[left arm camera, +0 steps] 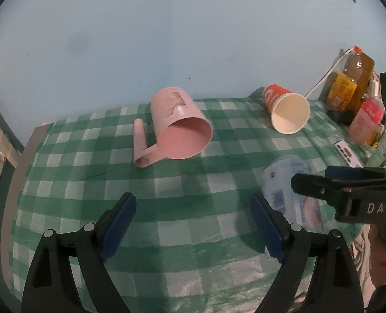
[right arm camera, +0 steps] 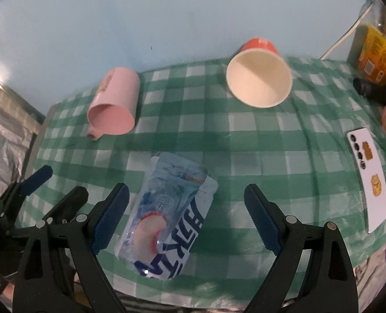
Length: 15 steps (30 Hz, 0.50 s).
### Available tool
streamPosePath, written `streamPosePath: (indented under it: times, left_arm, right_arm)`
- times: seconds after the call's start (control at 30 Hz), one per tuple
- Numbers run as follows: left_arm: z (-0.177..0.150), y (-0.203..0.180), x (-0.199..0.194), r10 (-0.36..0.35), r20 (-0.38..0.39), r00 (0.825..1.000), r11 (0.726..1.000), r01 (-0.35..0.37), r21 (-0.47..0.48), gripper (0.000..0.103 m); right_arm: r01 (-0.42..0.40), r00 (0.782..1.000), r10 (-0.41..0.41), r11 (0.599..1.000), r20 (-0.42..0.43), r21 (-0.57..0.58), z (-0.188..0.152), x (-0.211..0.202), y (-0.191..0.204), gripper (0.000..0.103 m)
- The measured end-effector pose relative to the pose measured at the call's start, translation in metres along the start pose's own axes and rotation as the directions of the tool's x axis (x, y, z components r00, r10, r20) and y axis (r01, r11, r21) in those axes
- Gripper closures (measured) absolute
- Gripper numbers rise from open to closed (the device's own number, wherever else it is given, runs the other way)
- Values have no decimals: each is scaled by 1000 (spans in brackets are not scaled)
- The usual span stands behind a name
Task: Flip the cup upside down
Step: 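Close the right gripper on the clear cup while the left gripper opens and releases it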
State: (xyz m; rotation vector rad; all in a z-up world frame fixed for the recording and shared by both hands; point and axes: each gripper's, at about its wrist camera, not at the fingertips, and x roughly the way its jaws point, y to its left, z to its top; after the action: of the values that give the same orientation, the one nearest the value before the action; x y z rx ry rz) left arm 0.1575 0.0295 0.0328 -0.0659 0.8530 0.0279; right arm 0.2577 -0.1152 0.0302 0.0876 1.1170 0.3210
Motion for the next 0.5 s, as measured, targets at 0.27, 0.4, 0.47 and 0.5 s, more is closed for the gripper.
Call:
streamPosePath:
  times: [0.27,0.4,0.47,0.5]
  left_arm:
    - [-2,5,23,22,-34,999,1000,-22,-3,13]
    - [-2,6,28,30,-43,999,1000,-30,-1,13]
    - [-2,6,29,25,-44,999,1000,-25,-2,13]
    - [-2,5,29,26,-44,999,1000,-26,-2,13]
  right_arm:
    - [14,997,-12,999,-78,31,14,33,1,13]
    - [3,993,5,998,-118,65,18,46,-4,14]
    - [-4,991,14,997,-131,74,18,49,-5,19]
    - [-10,990,20,997,-137,77,18,51,-6,20]
